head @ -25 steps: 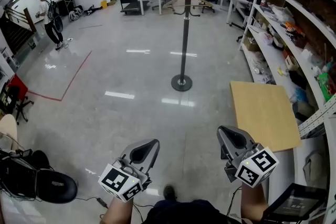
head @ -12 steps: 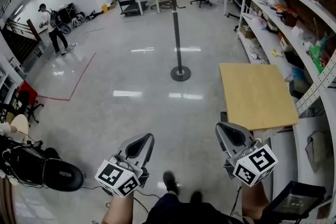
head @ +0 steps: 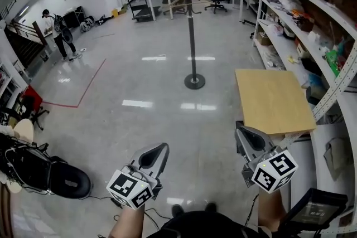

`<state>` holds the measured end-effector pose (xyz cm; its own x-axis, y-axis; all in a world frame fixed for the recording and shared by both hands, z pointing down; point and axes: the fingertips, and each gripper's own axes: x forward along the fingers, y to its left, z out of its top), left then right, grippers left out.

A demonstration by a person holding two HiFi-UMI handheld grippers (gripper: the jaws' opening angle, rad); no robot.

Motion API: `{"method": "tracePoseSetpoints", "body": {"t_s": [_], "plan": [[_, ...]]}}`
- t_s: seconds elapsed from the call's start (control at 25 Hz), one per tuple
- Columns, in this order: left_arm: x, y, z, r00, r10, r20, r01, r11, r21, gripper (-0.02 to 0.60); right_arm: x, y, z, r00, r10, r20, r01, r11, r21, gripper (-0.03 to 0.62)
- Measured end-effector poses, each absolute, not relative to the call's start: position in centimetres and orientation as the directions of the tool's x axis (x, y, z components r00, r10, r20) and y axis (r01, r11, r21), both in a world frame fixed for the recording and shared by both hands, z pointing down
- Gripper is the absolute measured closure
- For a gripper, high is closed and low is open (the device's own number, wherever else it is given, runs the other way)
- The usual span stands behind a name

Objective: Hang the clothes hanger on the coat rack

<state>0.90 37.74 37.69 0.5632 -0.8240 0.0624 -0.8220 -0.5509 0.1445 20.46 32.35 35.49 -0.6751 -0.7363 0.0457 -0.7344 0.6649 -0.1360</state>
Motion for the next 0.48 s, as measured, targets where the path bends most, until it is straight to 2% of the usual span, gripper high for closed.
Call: {"method": "tracePoseSetpoints", "body": {"t_s": [0.28,0.48], "plan": [[-2.4,39.0,36.6,0.550,-0.835,0.021,-0.826,-0.540,0.162,0.583,17.5,34.1,34.4,-0.680,-0.732,0.046,-0.732,0.675,-0.093,0.588],[-2.3,40.1,35.7,0.575,-0.818,0.016,-0.811,-0.568,0.140,0.583,16.6,34.9,34.2,-0.677,-0.735,0.045,-0.736,0.673,-0.070,0.588]]}}
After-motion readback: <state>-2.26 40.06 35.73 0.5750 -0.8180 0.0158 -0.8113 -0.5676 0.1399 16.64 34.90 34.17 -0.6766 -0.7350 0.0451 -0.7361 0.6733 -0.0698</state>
